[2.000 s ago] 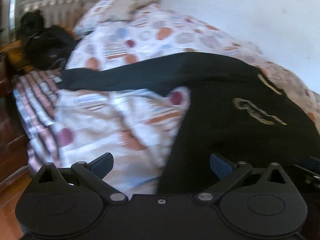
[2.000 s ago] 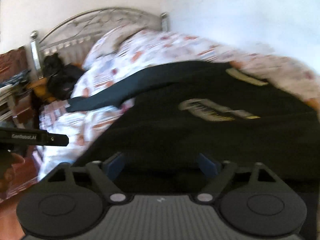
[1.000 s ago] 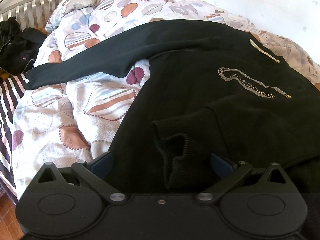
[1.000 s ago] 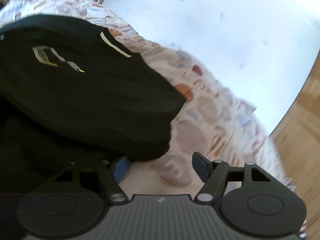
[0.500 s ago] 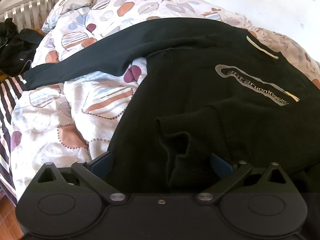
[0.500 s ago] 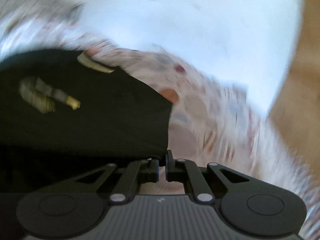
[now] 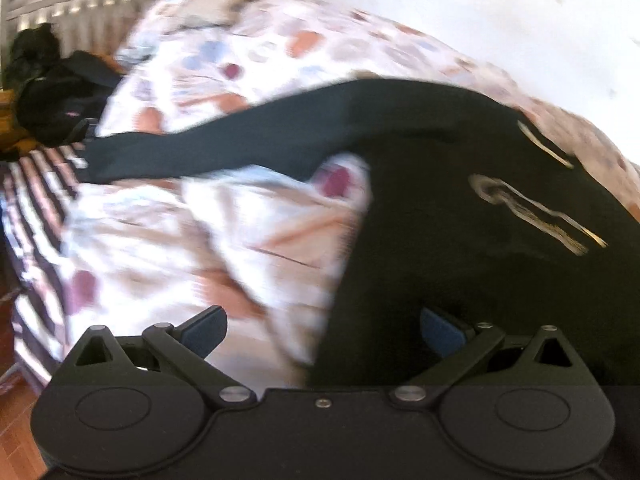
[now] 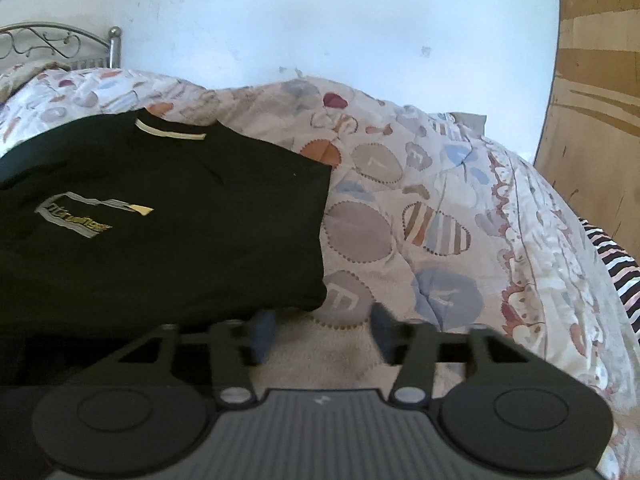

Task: Fold small clothes
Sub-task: 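Move the left gripper to the other sleeve and close on its cuff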

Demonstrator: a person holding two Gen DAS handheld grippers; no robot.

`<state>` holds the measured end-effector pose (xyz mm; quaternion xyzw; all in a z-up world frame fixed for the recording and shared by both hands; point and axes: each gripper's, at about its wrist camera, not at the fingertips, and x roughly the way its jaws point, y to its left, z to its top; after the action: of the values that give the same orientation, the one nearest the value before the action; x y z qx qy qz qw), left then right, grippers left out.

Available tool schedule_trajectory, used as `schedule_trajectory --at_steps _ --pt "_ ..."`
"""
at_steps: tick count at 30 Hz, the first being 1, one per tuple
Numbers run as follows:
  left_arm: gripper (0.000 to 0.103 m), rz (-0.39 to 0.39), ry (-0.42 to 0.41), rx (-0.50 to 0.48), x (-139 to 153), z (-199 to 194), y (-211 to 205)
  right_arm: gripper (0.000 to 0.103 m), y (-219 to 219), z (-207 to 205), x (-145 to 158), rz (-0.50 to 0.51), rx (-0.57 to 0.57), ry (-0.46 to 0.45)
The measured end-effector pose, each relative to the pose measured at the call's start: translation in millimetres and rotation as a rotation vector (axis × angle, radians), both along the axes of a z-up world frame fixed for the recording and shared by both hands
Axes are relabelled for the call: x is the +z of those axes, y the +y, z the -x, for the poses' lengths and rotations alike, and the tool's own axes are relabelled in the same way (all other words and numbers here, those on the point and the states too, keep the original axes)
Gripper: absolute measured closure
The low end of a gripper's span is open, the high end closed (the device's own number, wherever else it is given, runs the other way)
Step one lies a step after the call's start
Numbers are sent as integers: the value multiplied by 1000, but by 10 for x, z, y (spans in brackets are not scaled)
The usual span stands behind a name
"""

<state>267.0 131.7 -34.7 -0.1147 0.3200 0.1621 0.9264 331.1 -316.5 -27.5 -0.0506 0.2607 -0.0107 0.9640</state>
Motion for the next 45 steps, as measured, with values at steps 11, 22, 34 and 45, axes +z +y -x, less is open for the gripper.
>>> schedule_trajectory --at_steps 11,22,34,45 --pt "2 -218 -48 199 62 -153 1747 3 333 579 307 -68 55 -106" --pt "15 -443 32 37 -150 -523 2824 0 1106 565 216 -64 99 -54" --pt "103 -458 261 -248 -418 -945 3029 0 1378 574 141 -37 111 -14" --pt "103 -85 160 -216 1301 -284 2872 0 1476 607 164 -112 139 -40"
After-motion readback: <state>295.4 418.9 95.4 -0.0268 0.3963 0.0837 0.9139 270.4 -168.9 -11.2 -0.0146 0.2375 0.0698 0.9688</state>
